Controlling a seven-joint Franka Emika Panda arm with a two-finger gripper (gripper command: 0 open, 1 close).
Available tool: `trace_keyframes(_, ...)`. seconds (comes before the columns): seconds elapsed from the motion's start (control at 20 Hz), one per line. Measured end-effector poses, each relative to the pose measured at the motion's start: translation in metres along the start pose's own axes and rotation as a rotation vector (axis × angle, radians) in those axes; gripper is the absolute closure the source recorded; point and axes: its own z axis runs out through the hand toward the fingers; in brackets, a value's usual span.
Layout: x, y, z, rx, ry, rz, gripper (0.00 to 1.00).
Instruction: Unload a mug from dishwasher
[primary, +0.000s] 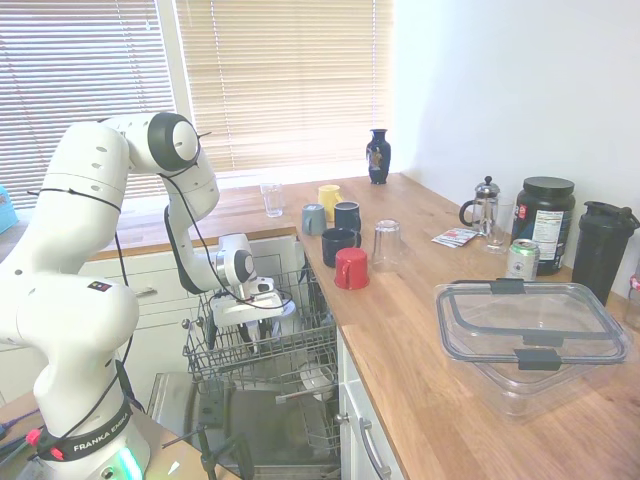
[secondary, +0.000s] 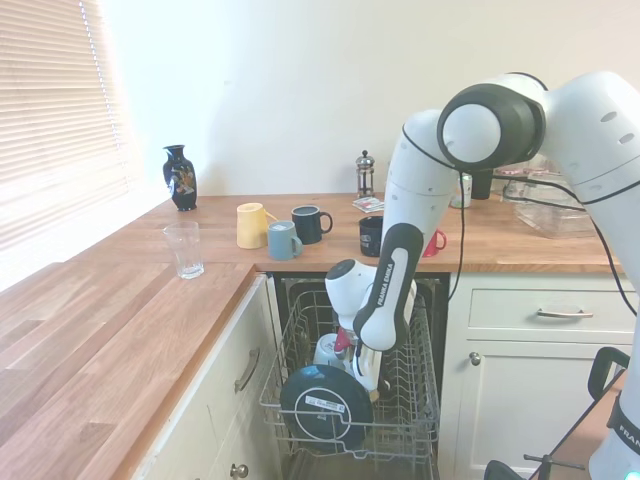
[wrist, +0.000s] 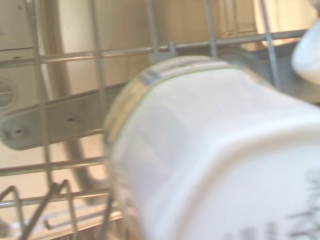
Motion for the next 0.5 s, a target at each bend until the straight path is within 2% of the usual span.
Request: trace_keyframes(0.5, -0.0004, 0.0025, 0.0008, 0.018, -0.026, -0.003, 1.00)
